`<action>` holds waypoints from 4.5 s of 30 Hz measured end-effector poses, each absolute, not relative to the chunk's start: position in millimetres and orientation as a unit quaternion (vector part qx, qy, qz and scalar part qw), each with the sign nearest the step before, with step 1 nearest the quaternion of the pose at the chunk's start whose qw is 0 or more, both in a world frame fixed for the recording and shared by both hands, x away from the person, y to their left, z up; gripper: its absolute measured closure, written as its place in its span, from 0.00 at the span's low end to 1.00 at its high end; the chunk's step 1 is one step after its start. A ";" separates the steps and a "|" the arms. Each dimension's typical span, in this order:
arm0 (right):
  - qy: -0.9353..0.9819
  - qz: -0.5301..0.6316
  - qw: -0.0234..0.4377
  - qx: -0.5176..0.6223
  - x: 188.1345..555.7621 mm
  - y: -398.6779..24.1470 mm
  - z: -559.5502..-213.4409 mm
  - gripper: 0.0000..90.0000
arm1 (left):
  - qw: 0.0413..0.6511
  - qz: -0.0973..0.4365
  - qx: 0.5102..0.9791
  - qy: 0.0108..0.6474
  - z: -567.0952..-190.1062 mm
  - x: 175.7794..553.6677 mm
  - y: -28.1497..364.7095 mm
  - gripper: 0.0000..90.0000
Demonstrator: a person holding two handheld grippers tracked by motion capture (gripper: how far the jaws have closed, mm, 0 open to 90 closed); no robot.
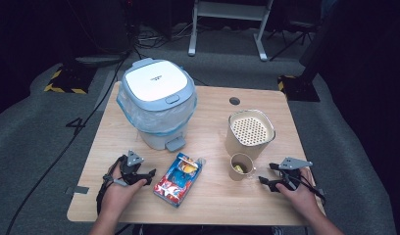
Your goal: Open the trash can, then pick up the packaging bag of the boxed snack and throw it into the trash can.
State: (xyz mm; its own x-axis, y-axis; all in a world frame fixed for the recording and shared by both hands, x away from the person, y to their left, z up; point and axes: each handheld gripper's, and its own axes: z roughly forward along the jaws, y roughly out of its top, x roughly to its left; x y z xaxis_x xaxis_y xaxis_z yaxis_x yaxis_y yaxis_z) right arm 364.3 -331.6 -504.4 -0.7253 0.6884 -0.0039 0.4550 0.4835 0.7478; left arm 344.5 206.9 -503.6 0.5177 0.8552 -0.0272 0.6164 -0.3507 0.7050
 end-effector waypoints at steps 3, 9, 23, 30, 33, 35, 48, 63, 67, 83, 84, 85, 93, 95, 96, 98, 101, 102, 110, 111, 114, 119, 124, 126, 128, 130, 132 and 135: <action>0.847 0.380 0.154 0.337 364.3 -331.6 -504.4 0.26 | 0.343 0.178 0.801 0.456 -503.1 344.5 212.8 0.41; 0.848 0.380 0.153 0.337 364.4 -331.6 -504.3 0.26 | 0.332 0.167 0.810 0.455 -496.2 342.3 221.8 0.60; 0.848 0.380 0.153 0.337 364.3 -331.6 -504.3 0.26 | 0.390 0.149 0.805 0.422 -435.2 337.5 226.2 1.00; 0.848 0.380 0.153 0.337 364.3 -331.6 -504.3 0.26 | 0.413 0.148 0.804 0.401 -408.8 342.6 225.1 1.00; 0.848 0.380 0.154 0.337 364.3 -331.6 -504.3 0.26 | 0.422 0.148 0.804 0.392 -399.3 344.3 223.7 1.00; 0.847 0.380 0.153 0.338 364.3 -331.6 -504.3 0.26 | 0.433 0.144 0.803 0.384 -391.2 346.0 222.8 1.00; 0.847 0.380 0.153 0.337 364.4 -331.6 -504.4 0.26 | 0.469 0.155 0.796 0.349 -348.3 359.2 214.6 1.00; 0.847 0.380 0.153 0.337 364.4 -331.7 -504.4 0.26 | 0.530 0.171 0.761 0.333 -307.2 373.6 199.4 1.00; 0.847 0.380 0.153 0.337 364.4 -331.6 -504.4 0.26 | 0.537 0.184 0.754 0.330 -295.0 379.0 195.4 1.00; 0.847 0.379 0.155 0.340 363.4 -331.4 -504.2 0.27 | 0.504 0.223 0.760 0.344 -290.9 415.5 156.7 1.00; 0.847 0.379 0.155 0.340 363.4 -331.4 -504.2 0.27 | 0.503 0.223 0.760 0.346 -291.5 417.3 155.3 1.00; 0.847 0.379 0.155 0.341 363.4 -331.4 -504.2 0.27 | 0.502 0.222 0.760 0.349 -291.9 418.9 154.2 1.00; 0.847 0.379 0.155 0.340 363.4 -331.4 -504.2 0.27 | 0.492 0.226 0.765 0.348 -289.9 422.3 149.5 1.00; 0.847 0.379 0.155 0.340 363.4 -331.4 -504.2 0.27 | 0.489 0.233 0.765 0.348 -290.1 421.0 148.2 1.00; 0.847 0.379 0.155 0.340 363.4 -331.4 -504.2 0.27 | 0.488 0.235 0.764 0.350 -290.4 420.2 147.7 1.00; 0.847 0.379 0.155 0.340 363.4 -331.4 -504.2 0.27 | 0.487 0.234 0.764 0.352 -291.3 419.5 146.9 1.00; 0.847 0.379 0.155 0.340 363.4 -331.4 -504.2 0.27 | 0.487 0.235 0.763 0.354 -291.9 418.9 146.2 1.00; 0.847 0.379 0.155 0.340 363.4 -331.4 -504.2 0.27 | 0.487 0.235 0.763 0.355 -291.8 418.9 146.1 1.00; 0.847 0.379 0.155 0.340 363.4 -331.5 -504.2 0.27 | 0.516 0.210 0.754 0.348 -294.3 420.6 151.3 0.86; 0.847 0.379 0.155 0.340 363.5 -331.5 -504.2 0.27 | 0.517 0.210 0.754 0.347 -294.2 419.4 151.1 0.81; 0.846 0.379 0.154 0.341 363.5 -331.4 -504.2 0.27 | 0.517 0.222 0.758 0.331 -291.3 411.8 149.8 0.73; 0.847 0.379 0.154 0.341 363.5 -331.5 -504.2 0.27 | 0.526 0.212 0.761 0.314 -287.0 394.5 149.0 0.64; 0.847 0.379 0.154 0.340 363.5 -331.5 -504.2 0.27 | 0.523 0.205 0.765 0.316 -292.2 379.5 150.9 0.58; 0.847 0.379 0.155 0.340 363.5 -331.5 -504.2 0.27 | 0.521 0.200 0.767 0.317 -297.0 374.7 152.0 0.55; 0.847 0.379 0.154 0.340 363.6 -331.5 -504.2 0.27 | 0.517 0.200 0.769 0.318 -302.8 369.7 152.8 0.55; 0.846 0.380 0.154 0.340 364.0 -331.3 -504.3 0.27 | 0.511 0.199 0.774 0.317 -309.3 365.3 153.3 0.55; 0.847 0.380 0.154 0.339 364.1 -331.3 -504.3 0.27 | 0.505 0.199 0.778 0.316 -316.8 361.9 153.5 0.55; 0.847 0.380 0.154 0.339 364.6 -331.2 -504.3 0.27 | 0.501 0.188 0.781 0.321 -329.2 357.4 154.7 0.54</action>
State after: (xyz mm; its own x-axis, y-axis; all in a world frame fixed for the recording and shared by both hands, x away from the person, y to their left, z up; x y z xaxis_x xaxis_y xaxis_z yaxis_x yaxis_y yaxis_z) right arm 364.6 -331.2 -504.3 -0.7229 0.6910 -0.0025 0.4572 0.4810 0.7481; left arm 357.4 154.7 -329.2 0.7228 0.6905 -0.0283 0.3138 -0.2914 0.9037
